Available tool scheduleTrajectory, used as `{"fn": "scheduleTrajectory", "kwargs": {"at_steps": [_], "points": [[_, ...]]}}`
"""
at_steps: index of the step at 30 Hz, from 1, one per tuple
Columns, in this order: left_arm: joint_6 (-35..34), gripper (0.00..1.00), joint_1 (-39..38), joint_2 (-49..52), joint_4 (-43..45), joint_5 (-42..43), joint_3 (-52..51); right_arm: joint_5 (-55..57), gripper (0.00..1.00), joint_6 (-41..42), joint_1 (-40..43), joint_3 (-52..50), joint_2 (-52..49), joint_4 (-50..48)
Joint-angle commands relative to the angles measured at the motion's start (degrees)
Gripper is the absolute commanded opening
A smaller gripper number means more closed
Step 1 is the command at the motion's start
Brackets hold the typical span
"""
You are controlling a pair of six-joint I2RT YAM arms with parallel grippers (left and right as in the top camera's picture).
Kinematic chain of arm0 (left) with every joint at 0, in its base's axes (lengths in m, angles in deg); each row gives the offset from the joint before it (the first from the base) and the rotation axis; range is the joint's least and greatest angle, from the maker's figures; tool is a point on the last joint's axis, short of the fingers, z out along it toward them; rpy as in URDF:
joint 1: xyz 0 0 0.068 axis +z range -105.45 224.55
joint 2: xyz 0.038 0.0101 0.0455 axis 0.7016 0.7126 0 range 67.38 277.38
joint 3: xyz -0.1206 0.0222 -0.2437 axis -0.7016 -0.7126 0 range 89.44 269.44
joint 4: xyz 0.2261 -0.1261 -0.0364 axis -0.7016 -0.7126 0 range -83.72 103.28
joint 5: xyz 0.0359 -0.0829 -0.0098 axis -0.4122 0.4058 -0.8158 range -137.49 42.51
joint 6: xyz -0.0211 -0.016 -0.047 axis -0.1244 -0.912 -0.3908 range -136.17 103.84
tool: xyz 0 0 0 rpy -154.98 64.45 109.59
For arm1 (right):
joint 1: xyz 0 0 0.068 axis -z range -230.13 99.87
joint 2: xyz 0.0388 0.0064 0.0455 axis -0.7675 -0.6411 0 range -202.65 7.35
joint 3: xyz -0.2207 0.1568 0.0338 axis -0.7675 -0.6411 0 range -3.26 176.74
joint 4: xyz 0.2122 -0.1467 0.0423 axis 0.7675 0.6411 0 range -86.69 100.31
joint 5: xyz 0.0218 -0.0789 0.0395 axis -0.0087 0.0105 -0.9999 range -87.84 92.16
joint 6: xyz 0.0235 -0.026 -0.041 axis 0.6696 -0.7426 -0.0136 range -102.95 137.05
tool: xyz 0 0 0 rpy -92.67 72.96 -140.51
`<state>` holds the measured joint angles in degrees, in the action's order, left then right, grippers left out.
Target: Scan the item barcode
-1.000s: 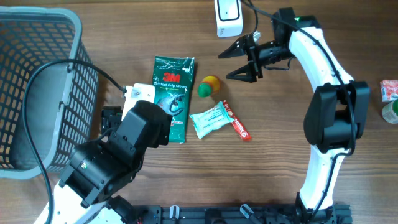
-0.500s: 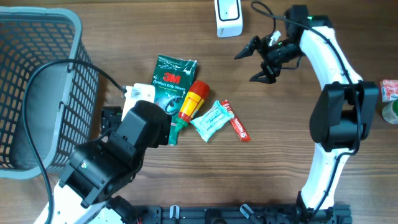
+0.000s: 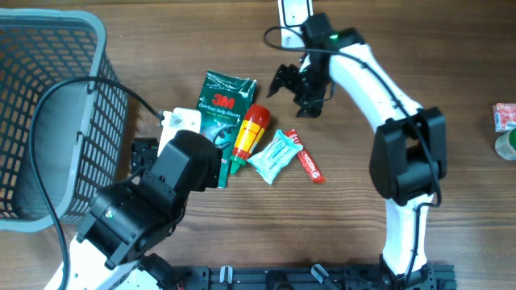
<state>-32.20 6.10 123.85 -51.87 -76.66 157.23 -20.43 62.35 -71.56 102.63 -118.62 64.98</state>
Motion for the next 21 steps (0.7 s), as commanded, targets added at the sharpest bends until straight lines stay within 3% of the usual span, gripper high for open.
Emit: {"fn": "scheduleTrajectory", "kwargs": {"at_steps": [1,8,13,17,21], "points": [[-1.0,1.0,0.1,0.0,0.1,0.2,0.2,10.8,0.9,4.0,-3.5,0.1,1.7,-2.5],[-1.0,1.0,0.1,0.0,0.1,0.2,0.2,12.7,0.93,4.2,-6.2,-1.4,1.6,-7.5],[-1.0,1.0,0.1,0.0,0.1,0.2,0.2,12.6,0.89,3.8,-6.2,-6.1,1.6,-9.2],[-1.0,1.0,0.1,0.0,0.1,0.2,0.2,8.5,0.88,-3.0,-6.1,-7.0,1.6,-9.2],[-1.0,1.0,0.1,0.0,0.1,0.2,0.2,8.1,0.88,-3.6,-6.0,-7.0,1.6,-9.9]]}}
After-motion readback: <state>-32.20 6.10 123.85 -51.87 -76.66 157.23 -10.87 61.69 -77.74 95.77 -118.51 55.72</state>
